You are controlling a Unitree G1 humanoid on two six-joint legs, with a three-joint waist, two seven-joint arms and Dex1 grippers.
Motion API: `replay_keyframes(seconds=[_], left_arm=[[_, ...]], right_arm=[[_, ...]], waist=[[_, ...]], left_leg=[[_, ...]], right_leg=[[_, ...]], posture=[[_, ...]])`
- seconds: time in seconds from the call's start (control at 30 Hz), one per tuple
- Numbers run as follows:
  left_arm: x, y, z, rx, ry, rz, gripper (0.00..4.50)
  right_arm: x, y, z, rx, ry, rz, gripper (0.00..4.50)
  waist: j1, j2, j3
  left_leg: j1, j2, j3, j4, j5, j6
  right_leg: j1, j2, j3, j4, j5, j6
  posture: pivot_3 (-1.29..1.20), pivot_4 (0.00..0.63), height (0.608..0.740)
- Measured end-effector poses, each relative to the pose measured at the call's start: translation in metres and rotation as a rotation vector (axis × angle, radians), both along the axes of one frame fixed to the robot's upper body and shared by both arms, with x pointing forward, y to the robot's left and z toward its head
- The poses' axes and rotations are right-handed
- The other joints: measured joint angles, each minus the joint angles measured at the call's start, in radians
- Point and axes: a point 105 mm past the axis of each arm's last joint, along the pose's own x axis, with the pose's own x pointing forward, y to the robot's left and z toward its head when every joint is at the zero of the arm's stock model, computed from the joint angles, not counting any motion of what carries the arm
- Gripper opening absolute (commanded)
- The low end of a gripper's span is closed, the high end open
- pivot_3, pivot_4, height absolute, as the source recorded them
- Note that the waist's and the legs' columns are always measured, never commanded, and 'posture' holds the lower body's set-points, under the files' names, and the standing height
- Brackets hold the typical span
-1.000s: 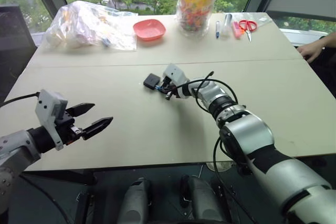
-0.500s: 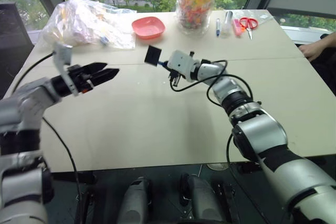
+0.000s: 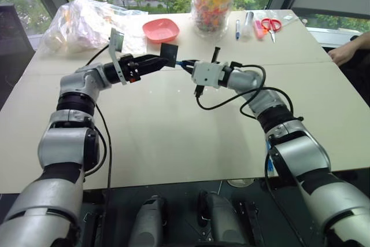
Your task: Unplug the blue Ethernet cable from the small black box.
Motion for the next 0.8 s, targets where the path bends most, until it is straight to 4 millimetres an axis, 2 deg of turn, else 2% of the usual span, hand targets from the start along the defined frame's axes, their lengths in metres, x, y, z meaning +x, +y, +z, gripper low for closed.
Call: replay_keyframes(seconds=[0.1,0.2,0.43,0.47,0.53,0.67,0.77,0.8], left_arm=[[0.001,-0.004,0.008,-0.021,-0.009,-0.010,4.49],[0.003,-0.003,0.012,-0.037,-0.009,-0.005,3.71],[-0.001,-0.004,0.013,-0.066,0.003,-0.046,0.72],[-0.001,-0.004,0.012,-0.065,0.004,-0.048,0.51],[-0.001,-0.004,0.013,-0.070,0.002,-0.050,0.52],[0.000,-0.003,0.014,-0.079,0.005,-0.032,0.52],[0.001,0.000,0.015,-0.110,0.019,-0.020,0.52],[0.001,0.002,0.016,-0.131,0.027,-0.014,0.52]], right_arm=[[-0.004,0.005,0.004,-0.014,-0.045,0.019,0.06],[-0.008,0.009,0.007,-0.019,-0.080,0.036,0.00],[-0.017,0.011,0.006,-0.050,-0.123,0.056,0.00],[-0.017,0.011,0.006,-0.050,-0.124,0.056,0.00],[-0.019,0.012,0.007,-0.051,-0.130,0.055,0.00],[-0.024,0.012,0.004,-0.069,-0.125,0.065,1.80],[-0.023,-0.009,-0.010,-0.022,-0.041,-0.017,3.30],[-0.024,-0.019,-0.013,0.070,0.030,-0.059,3.30]], waist=[[0.002,0.000,0.000],[0.002,0.000,0.000],[0.002,0.000,0.000],[0.002,0.000,0.000],[0.002,0.000,0.000],[0.002,0.000,0.000],[0.008,0.000,0.000],[0.010,-0.001,0.000]], left_leg=[[0.000,0.000,0.000,0.000,0.000,0.000],[0.000,0.000,0.000,0.000,0.000,0.000],[0.000,0.000,0.000,0.001,0.000,0.000],[0.000,0.000,0.000,0.001,0.000,0.000],[0.000,0.000,0.000,0.001,0.000,0.000],[0.000,0.000,-0.001,0.002,0.000,0.000],[0.000,0.000,-0.001,0.002,0.000,0.000],[0.000,0.000,-0.001,0.002,0.000,0.000]], right_leg=[[0.000,0.000,0.000,0.000,0.000,0.000],[0.000,0.000,0.000,0.000,0.000,0.000],[0.000,0.000,0.000,0.001,0.000,0.000],[0.000,0.000,0.000,0.001,0.000,0.000],[0.000,0.000,0.000,0.002,0.000,0.000],[0.000,0.000,0.000,0.003,0.000,0.000],[0.000,-0.001,0.000,0.004,-0.001,0.000],[0.000,-0.002,0.000,0.004,-0.001,0.000]], posture=[[0.00,0.150,0.740],[0.00,0.150,0.740],[0.00,0.150,0.740],[0.00,0.150,0.740],[0.00,0.150,0.740],[0.00,0.150,0.740],[0.00,0.150,0.740],[0.00,0.150,0.740]])
